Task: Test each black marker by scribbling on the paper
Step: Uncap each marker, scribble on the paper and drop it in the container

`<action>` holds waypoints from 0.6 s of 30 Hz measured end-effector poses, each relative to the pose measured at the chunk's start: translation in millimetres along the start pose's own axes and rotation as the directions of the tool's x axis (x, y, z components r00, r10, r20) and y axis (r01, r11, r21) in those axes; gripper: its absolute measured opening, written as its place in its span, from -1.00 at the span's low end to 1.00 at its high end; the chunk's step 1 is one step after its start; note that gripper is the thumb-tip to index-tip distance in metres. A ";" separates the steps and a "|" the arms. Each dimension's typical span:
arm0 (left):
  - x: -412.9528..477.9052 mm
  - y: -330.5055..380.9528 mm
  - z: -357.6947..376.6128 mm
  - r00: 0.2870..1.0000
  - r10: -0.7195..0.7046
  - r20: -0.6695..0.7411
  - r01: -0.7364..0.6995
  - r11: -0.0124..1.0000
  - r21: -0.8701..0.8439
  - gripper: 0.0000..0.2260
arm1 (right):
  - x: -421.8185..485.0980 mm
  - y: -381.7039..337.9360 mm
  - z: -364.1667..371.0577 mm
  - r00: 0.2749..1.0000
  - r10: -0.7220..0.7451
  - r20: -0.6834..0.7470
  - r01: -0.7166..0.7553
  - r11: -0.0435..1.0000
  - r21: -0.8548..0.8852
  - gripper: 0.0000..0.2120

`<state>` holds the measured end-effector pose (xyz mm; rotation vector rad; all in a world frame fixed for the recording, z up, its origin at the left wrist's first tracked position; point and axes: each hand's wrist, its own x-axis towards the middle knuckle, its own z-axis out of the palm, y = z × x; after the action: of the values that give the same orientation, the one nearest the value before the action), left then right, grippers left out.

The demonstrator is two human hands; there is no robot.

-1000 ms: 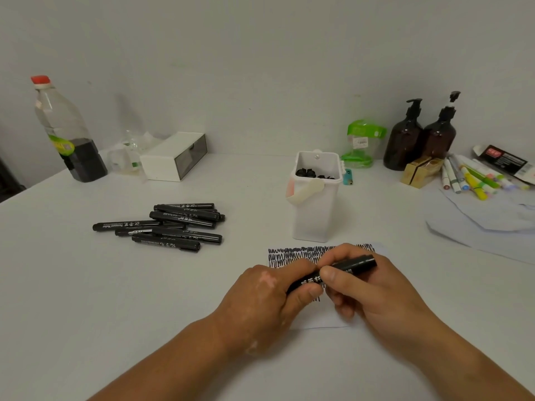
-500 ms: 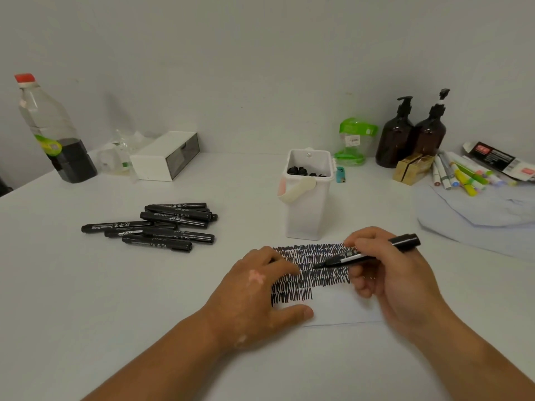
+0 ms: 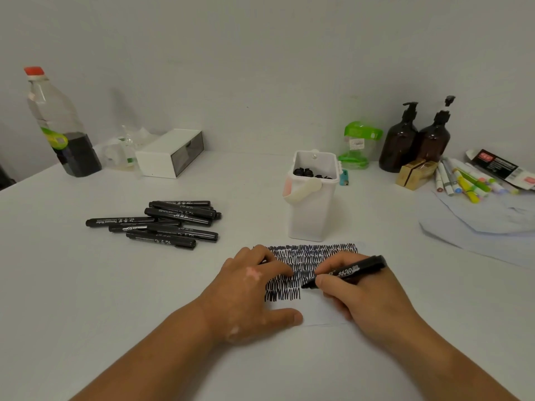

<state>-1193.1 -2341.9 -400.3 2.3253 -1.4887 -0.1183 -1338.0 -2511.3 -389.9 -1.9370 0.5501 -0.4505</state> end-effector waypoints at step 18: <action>0.5 -1.6 -0.3 1.000 0.002 0.006 -0.002 1.000 -0.023 -0.37 | 0.6 2.8 -1.1 0.999 -0.024 0.031 0.029 0.985 -0.172 -0.90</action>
<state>-1191.4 -2341.7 -400.5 2.3072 -1.4845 -0.1415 -1338.6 -2513.5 -392.0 -2.1152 0.5601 -0.4018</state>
